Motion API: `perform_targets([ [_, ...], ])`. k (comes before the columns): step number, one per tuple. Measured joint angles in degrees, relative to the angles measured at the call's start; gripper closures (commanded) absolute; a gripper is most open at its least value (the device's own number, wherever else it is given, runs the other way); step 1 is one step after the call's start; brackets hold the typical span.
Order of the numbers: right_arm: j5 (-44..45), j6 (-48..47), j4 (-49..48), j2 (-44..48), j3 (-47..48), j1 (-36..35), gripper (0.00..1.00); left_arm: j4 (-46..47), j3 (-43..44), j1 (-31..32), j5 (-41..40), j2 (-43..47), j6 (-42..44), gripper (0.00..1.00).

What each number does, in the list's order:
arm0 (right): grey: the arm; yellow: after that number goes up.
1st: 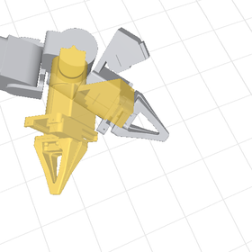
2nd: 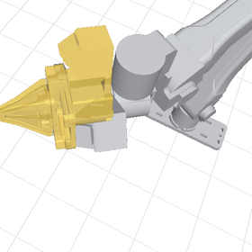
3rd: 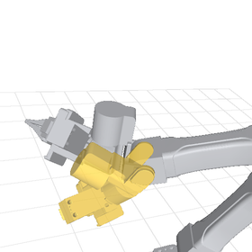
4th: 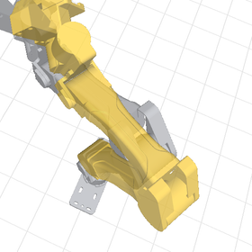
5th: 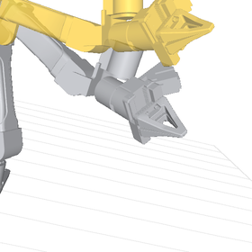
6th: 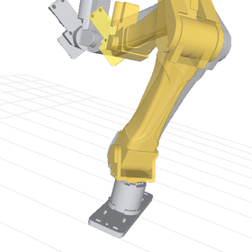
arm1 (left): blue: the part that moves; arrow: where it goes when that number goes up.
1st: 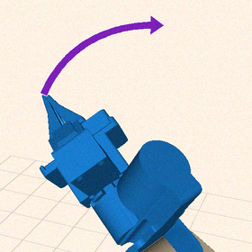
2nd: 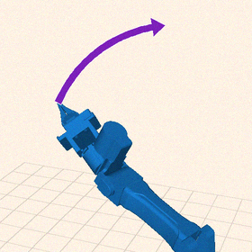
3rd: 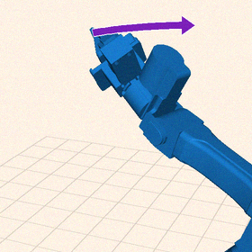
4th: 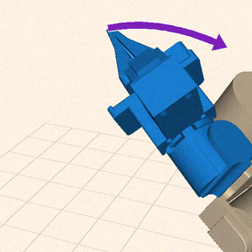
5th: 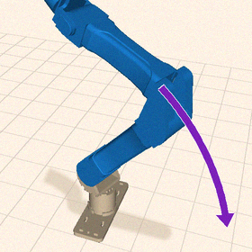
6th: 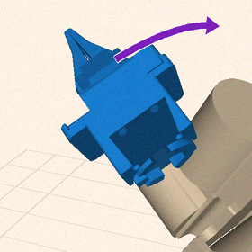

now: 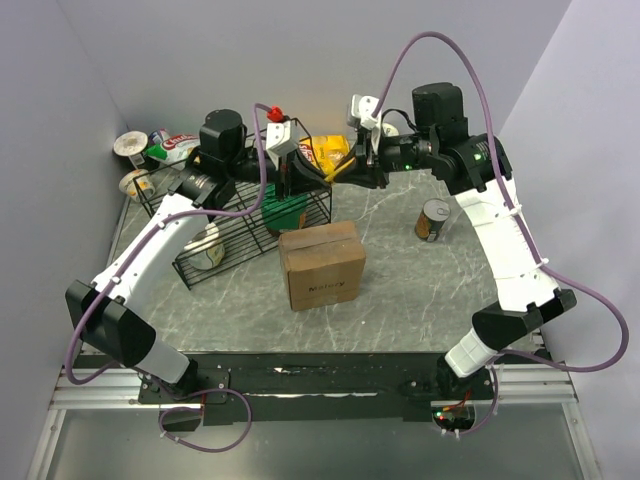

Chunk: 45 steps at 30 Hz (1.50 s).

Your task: Unpack the express box

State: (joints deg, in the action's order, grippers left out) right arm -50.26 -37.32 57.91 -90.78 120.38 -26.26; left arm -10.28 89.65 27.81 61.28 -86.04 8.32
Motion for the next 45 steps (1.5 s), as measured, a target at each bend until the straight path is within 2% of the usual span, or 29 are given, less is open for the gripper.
perform_targets([
  [3, 0.0, 2.3, -1.4, 0.2, -0.7, 0.1, 1.00, 0.6, 0.0, -0.1, 0.3, -0.1, -0.5, 0.99],
  [4, 0.0, 3.2, -2.1, 0.3, -1.1, 0.3, 0.96, 0.8, 0.0, -0.1, 0.4, -0.1, -0.7, 0.99],
  [5, -0.2, 4.0, -2.7, 0.4, -1.5, 0.4, 0.78, 1.0, 0.0, -0.2, 0.3, -0.1, -1.2, 0.99],
  [6, -0.5, 5.0, -3.4, 0.6, -2.0, 0.6, 0.71, 1.3, 0.0, -0.2, 0.3, -0.1, -1.8, 0.99],
  [12, -1.9, 8.2, -6.3, 0.9, -4.0, 1.2, 0.54, 4.0, -1.2, 0.0, 0.4, -0.1, -5.0, 0.99],
  [14, -2.3, 9.0, -6.8, 0.9, -4.4, 1.2, 0.53, 5.0, -1.4, -0.1, 0.4, -0.2, -6.0, 0.99],
  [19, -2.7, 9.8, -7.8, 0.9, -4.6, 1.2, 0.59, 7.9, -1.9, -0.2, 0.6, -0.5, -8.8, 0.99],
  [21, -2.7, 9.9, -8.1, 0.9, -4.6, 1.2, 0.65, 8.3, -1.9, -0.2, 1.0, -0.7, -9.3, 0.99],
  [25, -3.0, 10.1, -8.2, 0.9, -4.6, 1.3, 0.86, 8.7, -1.9, -0.2, 1.9, -1.1, -9.3, 0.99],
  [26, -3.2, 10.1, -8.2, 0.9, -4.6, 1.4, 0.98, 8.8, -1.9, -0.2, 2.3, -1.1, -9.2, 0.99],
  [34, -3.0, 9.0, -7.4, 0.9, -4.6, 1.4, 1.00, 8.5, -1.9, -0.2, 2.4, -1.2, -8.3, 0.99],
  [39, -0.8, 9.7, -6.2, 0.6, -4.2, 1.6, 1.00, 5.3, -1.5, -0.6, 0.5, -1.2, -4.4, 0.54],
  [42, 0.4, 7.6, -2.7, -0.1, -2.7, 2.8, 1.00, 2.0, -2.3, -2.6, -2.8, 0.2, -2.4, 0.38],
  [45, -1.0, 2.9, 2.5, -2.4, 1.3, 4.2, 1.00, -0.9, -6.3, -6.5, -7.2, 4.2, -1.9, 0.32],
])
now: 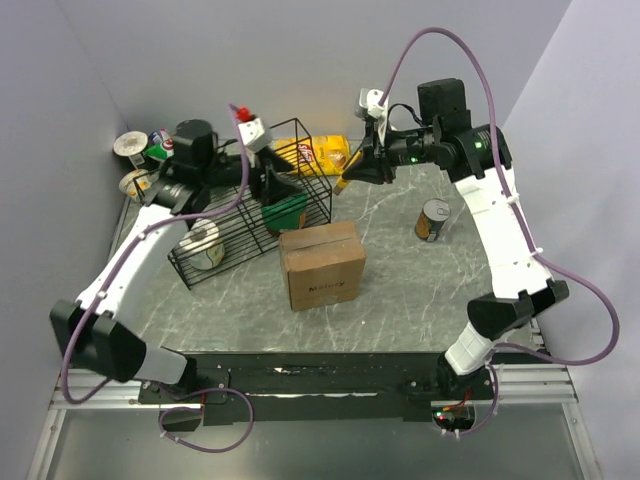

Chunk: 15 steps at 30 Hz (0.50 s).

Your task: Unpack the express box

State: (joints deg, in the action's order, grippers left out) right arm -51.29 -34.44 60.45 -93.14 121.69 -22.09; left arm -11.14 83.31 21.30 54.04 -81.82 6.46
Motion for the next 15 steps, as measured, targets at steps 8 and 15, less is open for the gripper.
perform_targets([
  [8, -8.4, 0.3, 0.6, -2.7, -1.5, 0.9, 1.00, -7.8, -7.8, -2.1, -6.1, 7.0, -0.4, 0.37],
  [15, -3.1, 10.1, -19.1, 9.6, -24.2, 1.1, 1.00, -18.2, -17.4, -3.8, -11.8, 14.3, 6.9, 0.83],
])
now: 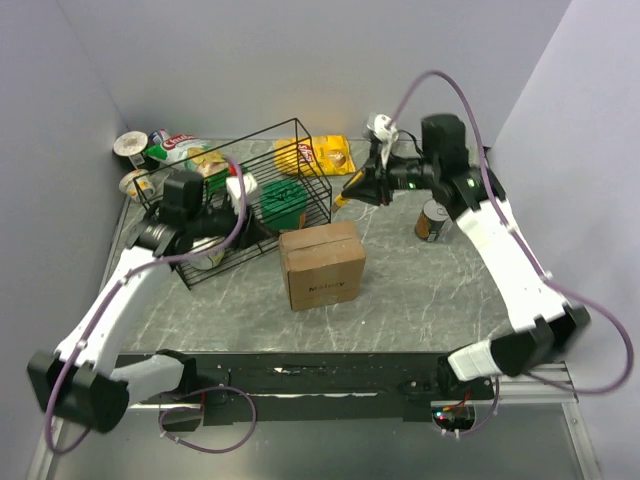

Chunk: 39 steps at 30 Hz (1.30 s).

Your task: Unpack the express box

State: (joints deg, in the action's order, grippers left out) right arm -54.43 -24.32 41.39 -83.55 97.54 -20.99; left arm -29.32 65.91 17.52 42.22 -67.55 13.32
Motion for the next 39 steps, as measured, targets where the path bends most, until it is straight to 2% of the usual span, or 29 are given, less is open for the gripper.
perform_targets([
  [2, 3.7, 2.8, -6.4, 5.4, -7.3, -0.1, 1.00, -3.3, -2.7, 0.0, -0.2, 3.9, 2.7, 0.95],
  [4, 5.9, 4.2, -8.2, 7.9, -9.0, -0.1, 1.00, -5.9, -4.0, 0.4, 0.5, 6.6, 5.7, 0.99],
  [8, 9.6, 7.9, -8.9, 4.3, -1.5, 0.9, 1.00, -6.8, -7.7, 2.3, 1.6, 7.9, 12.3, 0.99],
  [10, 17.1, 10.1, -11.0, 2.7, -0.4, 1.6, 1.00, -6.7, -11.2, 4.3, 1.5, 7.3, 16.0, 0.99],
  [14, 30.4, 10.6, -12.6, 2.2, -4.6, 2.4, 1.00, -4.2, -19.1, 8.3, 1.4, 4.6, 20.1, 0.99],
  [18, 38.7, 7.6, -13.4, 2.4, -13.2, 2.5, 1.00, 1.3, -24.6, 9.1, 0.2, 3.2, 18.3, 0.99],
  [26, 43.1, 4.2, -10.4, 8.6, -31.9, -1.2, 1.00, 14.0, -23.7, 9.1, -3.6, 0.8, 13.9, 0.99],
  [32, 39.7, 3.6, -8.3, 14.0, -34.7, -3.9, 1.00, 18.6, -19.4, 9.1, -4.2, -5.2, 12.6, 0.99],
  [37, 37.8, 3.7, -7.1, 17.4, -36.5, -4.9, 1.00, 18.7, -16.4, 9.0, -4.6, -8.2, 12.7, 0.99],
  [39, 37.7, 4.1, -6.7, 18.0, -37.3, -4.9, 1.00, 17.7, -15.3, 9.0, -4.6, -8.8, 13.0, 0.94],
])
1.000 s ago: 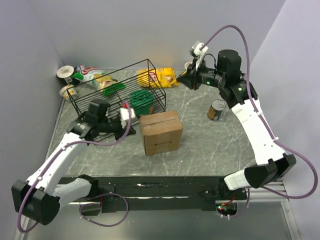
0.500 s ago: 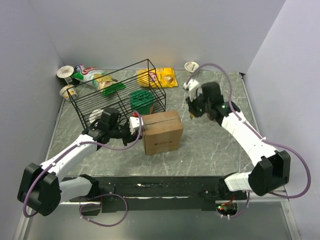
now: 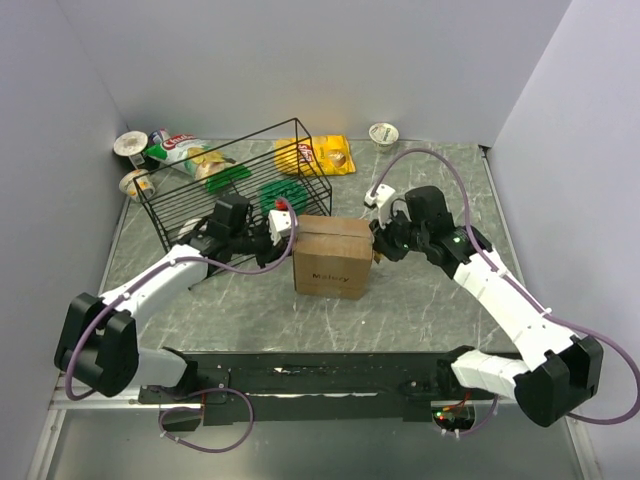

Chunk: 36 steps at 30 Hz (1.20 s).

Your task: Unpack the express box

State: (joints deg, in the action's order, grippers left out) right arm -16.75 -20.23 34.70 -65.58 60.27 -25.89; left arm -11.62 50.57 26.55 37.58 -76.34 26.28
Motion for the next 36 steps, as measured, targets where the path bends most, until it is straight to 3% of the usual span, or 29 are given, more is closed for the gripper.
perform_targets([
  [4, -0.6, 0.3, 1.9, 0.2, -0.1, 1.7, 1.00, -4.3, 1.2, -0.3, 0.1, 1.0, 1.1, 0.74],
  [7, -4.3, -0.8, 4.1, 0.1, 2.8, 7.4, 1.00, -10.1, 2.3, -1.6, 0.2, 3.3, 1.9, 0.55],
  [8, -5.3, -1.2, 4.3, -0.2, 4.7, 9.5, 1.00, -11.9, 3.0, -2.3, 0.5, 4.0, 1.8, 0.47],
  [12, -11.1, -3.9, 6.4, -4.2, 20.0, 14.5, 1.00, -15.9, 9.7, -5.6, 1.5, 5.6, -0.9, 0.32],
  [17, -20.6, -7.2, 5.9, -8.2, 35.6, 14.1, 1.00, -9.0, 21.2, -6.6, 3.9, 2.6, -8.8, 0.33],
  [23, -30.0, -6.3, 5.4, -11.1, 42.9, 11.1, 1.00, -0.4, 35.3, -6.6, 10.9, -13.0, -18.4, 0.36],
  [29, -40.4, 0.3, 0.0, -13.7, 41.7, 6.1, 1.00, 2.8, 35.7, -6.3, 17.2, -22.3, -27.1, 0.37],
  [36, -46.6, 1.6, -2.4, -15.4, 37.5, 0.8, 1.00, 3.9, 35.1, -5.1, 20.3, -23.3, -28.9, 0.39],
])
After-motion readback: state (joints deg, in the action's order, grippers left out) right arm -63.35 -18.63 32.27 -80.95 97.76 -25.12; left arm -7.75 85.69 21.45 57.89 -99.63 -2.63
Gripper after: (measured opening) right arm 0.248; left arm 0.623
